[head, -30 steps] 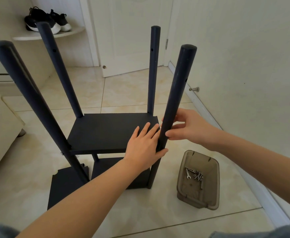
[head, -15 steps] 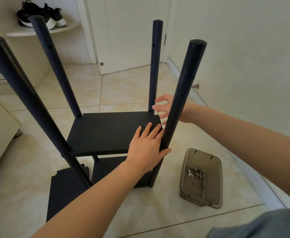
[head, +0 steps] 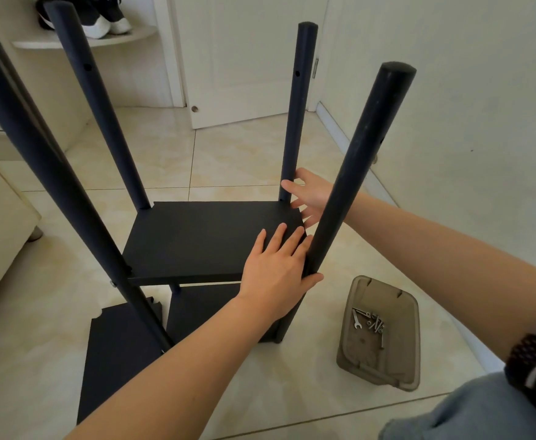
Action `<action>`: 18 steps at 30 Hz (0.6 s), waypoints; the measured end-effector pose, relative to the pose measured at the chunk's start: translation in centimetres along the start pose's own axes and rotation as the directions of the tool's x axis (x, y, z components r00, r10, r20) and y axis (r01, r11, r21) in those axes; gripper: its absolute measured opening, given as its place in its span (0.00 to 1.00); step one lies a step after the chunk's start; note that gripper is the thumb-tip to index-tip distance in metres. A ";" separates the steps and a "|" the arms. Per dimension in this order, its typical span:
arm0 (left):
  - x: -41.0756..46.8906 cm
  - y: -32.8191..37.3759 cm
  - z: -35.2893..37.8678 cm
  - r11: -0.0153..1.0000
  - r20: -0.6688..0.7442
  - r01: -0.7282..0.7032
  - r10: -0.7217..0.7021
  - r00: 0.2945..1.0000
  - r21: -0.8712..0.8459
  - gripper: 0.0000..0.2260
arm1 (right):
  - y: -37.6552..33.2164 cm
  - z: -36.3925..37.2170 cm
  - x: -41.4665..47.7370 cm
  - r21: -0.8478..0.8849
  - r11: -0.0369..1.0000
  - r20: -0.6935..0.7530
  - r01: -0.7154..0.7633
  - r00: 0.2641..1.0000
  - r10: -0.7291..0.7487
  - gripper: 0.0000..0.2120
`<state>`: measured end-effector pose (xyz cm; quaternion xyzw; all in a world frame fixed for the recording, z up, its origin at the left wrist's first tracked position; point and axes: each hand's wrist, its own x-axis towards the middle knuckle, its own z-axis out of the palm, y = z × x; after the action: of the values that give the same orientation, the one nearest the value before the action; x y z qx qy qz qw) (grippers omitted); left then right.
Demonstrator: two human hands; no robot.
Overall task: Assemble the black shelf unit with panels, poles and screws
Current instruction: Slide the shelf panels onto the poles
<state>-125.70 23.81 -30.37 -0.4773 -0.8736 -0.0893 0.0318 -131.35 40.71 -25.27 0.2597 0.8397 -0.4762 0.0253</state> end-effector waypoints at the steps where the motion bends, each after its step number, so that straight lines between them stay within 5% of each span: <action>1: 0.0 0.0 0.0 1.000 0.000 0.001 -0.001 1.000 -0.004 0.33 | 0.1 0.0 0.1 -0.005 1.000 -0.001 0.004 1.000 -0.004 0.24; 4: -0.1 -0.1 0.0 1.000 0.000 0.008 -0.008 1.000 -0.012 0.33 | 0.4 0.3 0.3 -0.016 1.000 -0.029 0.022 0.999 -0.023 0.25; 9: -0.1 -1.2 -0.2 0.996 -0.015 0.072 -0.073 0.997 -0.047 0.32 | 0.8 0.6 0.0 0.205 0.976 0.023 -0.075 0.997 0.072 0.27; 18: -0.4 -1.1 0.4 0.997 0.018 0.044 -0.043 0.999 -0.070 0.32 | 0.8 0.3 -0.9 0.125 0.991 0.042 -0.053 0.998 0.048 0.30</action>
<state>-126.43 23.01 -30.99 -0.4595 -0.8804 -0.1167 0.0057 -130.30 40.41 -25.83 0.2725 0.8004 -0.5326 0.0374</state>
